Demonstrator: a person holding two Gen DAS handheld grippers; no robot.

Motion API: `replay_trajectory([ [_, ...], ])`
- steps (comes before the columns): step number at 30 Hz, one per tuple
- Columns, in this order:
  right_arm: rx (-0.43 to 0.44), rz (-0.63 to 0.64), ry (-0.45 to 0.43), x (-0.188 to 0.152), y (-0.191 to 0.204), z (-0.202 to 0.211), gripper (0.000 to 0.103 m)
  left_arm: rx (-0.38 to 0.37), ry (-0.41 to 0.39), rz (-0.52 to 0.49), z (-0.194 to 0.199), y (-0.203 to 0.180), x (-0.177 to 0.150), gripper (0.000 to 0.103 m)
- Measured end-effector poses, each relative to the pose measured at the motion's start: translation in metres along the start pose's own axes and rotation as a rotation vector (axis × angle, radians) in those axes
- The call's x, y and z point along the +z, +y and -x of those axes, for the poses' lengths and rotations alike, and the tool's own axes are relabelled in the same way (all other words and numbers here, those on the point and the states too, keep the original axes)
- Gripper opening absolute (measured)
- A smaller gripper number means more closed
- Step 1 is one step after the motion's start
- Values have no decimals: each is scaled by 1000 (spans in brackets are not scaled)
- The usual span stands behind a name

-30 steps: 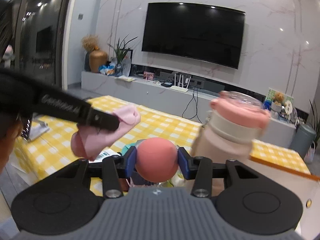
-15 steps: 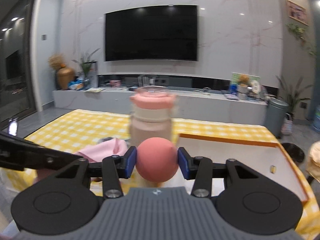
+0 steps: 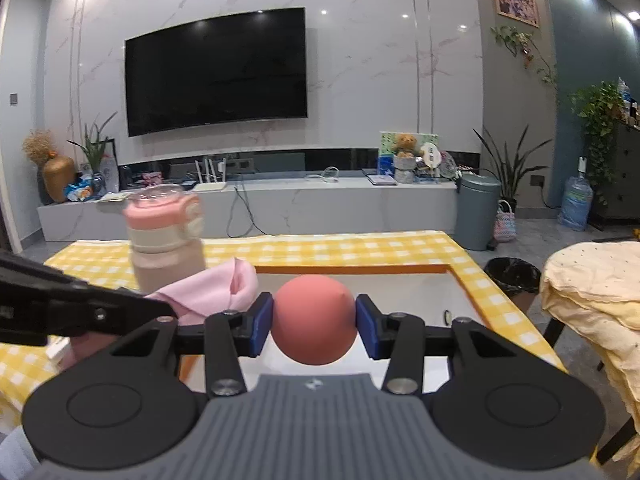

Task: Organize soft objects
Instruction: 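Carry the pink cloth and pink sponge with both tools over the orange box, then open both tools to drop the pink cloth and sponge into the box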

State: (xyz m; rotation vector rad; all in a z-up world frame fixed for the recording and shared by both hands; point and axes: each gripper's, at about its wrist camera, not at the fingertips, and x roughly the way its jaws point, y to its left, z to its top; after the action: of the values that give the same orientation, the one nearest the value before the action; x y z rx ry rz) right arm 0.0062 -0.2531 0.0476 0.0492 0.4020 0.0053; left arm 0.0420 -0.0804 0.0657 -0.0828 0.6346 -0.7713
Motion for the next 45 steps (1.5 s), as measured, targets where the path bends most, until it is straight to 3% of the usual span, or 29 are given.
replay_trajectory([
  [9,0,-27,147,-1,-29,-38,45,70,75,-77,-52,-18,10,2],
  [18,64,-44,358,-8,-47,-95,45,97,173,-26,-91,-3,15,2],
  [24,102,-43,476,-21,-50,-126,46,174,236,-69,-112,-1,13,3],
  [29,125,-30,539,-26,-47,-140,46,232,317,-87,-128,5,7,3],
  [34,129,-17,589,-28,-46,-152,46,240,373,-68,-138,10,6,5],
  [39,125,-9,622,-33,-45,-160,47,247,400,-45,-142,16,5,5],
  [42,121,-11,637,-35,-46,-160,49,245,412,-32,-146,18,6,12],
  [45,119,-15,643,-35,-46,-161,49,232,417,0,-149,22,5,14],
])
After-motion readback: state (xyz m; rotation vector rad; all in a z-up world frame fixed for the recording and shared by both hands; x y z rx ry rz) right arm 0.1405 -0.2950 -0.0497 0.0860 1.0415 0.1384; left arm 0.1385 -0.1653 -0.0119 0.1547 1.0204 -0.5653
